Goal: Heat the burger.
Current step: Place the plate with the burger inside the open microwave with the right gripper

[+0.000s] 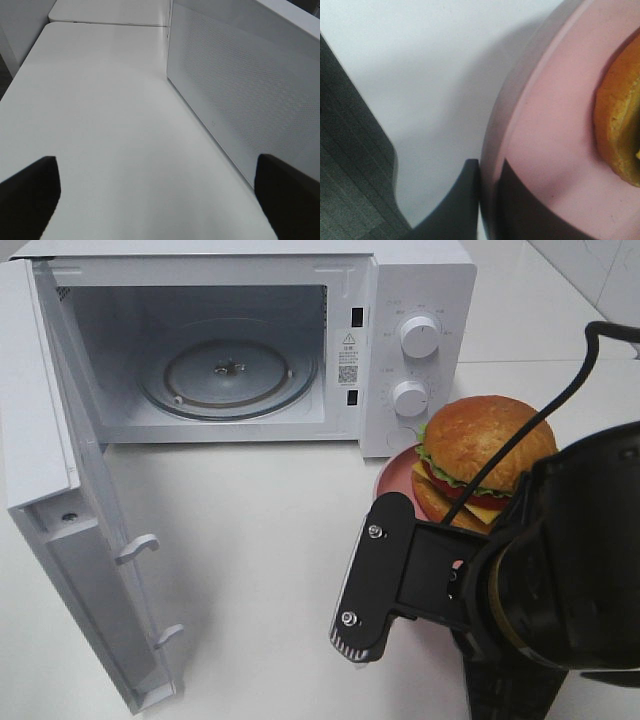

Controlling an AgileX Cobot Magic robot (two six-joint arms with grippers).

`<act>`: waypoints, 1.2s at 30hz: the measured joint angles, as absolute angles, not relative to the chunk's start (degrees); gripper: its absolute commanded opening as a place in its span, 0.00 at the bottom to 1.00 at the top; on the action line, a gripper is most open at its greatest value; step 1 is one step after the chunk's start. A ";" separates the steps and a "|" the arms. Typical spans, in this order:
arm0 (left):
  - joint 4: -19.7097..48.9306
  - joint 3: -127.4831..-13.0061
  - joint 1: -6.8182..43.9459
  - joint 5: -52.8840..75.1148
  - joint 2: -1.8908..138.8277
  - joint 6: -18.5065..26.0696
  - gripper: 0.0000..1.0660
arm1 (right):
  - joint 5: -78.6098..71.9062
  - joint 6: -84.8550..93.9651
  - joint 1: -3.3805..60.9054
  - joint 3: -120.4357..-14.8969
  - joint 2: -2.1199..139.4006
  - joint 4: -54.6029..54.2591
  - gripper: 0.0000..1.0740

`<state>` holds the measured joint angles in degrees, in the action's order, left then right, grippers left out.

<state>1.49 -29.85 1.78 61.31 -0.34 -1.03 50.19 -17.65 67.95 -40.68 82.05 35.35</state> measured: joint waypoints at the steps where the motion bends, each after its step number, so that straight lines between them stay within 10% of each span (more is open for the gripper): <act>1: 1.49 -29.85 1.78 61.31 -0.34 -1.03 0.92 | 49.73 -15.87 67.95 -40.68 81.30 36.04 0.00; 36: 1.49 -29.85 1.78 61.31 -0.34 -1.03 0.92 | 39.13 16.96 62.74 -40.68 80.16 35.87 0.00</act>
<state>1.49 -29.85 1.78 61.31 -0.34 -1.03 39.13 16.96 62.74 -40.68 80.16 35.87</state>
